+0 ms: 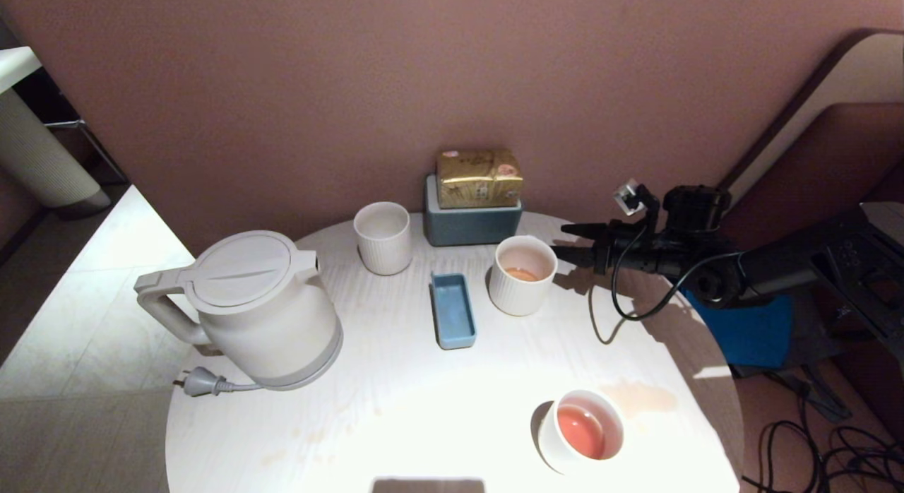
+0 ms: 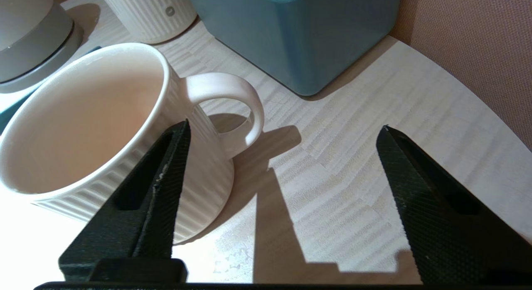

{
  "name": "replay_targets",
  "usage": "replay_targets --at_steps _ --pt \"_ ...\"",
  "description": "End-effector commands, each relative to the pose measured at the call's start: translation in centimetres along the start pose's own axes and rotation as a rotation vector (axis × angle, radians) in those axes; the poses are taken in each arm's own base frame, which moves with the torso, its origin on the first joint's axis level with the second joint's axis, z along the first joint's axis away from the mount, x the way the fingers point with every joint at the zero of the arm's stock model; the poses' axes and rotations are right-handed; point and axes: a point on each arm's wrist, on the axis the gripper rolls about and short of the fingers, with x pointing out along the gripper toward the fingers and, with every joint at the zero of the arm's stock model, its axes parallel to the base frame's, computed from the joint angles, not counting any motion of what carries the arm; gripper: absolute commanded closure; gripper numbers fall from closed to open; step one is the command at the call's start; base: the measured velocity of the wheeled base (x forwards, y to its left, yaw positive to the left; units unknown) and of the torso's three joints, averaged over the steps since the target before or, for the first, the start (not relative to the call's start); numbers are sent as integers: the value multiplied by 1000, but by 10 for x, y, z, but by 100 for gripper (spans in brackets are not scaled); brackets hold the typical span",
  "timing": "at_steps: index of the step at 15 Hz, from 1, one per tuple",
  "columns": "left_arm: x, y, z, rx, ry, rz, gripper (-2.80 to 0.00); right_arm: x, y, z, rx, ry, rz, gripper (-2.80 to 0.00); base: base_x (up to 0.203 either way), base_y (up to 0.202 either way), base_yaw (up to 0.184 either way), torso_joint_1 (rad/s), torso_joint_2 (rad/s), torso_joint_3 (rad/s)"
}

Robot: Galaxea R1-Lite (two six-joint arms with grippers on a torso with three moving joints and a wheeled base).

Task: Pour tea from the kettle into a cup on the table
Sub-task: Pick up the cup

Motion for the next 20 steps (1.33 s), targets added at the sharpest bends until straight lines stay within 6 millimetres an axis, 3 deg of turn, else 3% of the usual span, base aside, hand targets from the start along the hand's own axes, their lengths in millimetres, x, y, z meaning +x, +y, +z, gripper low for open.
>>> replay_targets --at_steps 1,11,15,20 --pt "0 0 0 0 -1 0 0 -1 -1 1 -6 -4 3 -280 0 0 0 0 0 0" --pt "0 0 0 0 -1 0 0 -4 -8 -3 -7 -4 -13 -280 0 0 0 0 0 0" --pt "0 0 0 0 -1 0 0 -5 -20 -1 -34 -13 -31 -280 0 0 0 0 0 0" --pt "0 0 0 0 -1 0 0 -1 -26 -12 -47 -2 -33 -280 0 0 0 0 0 0"
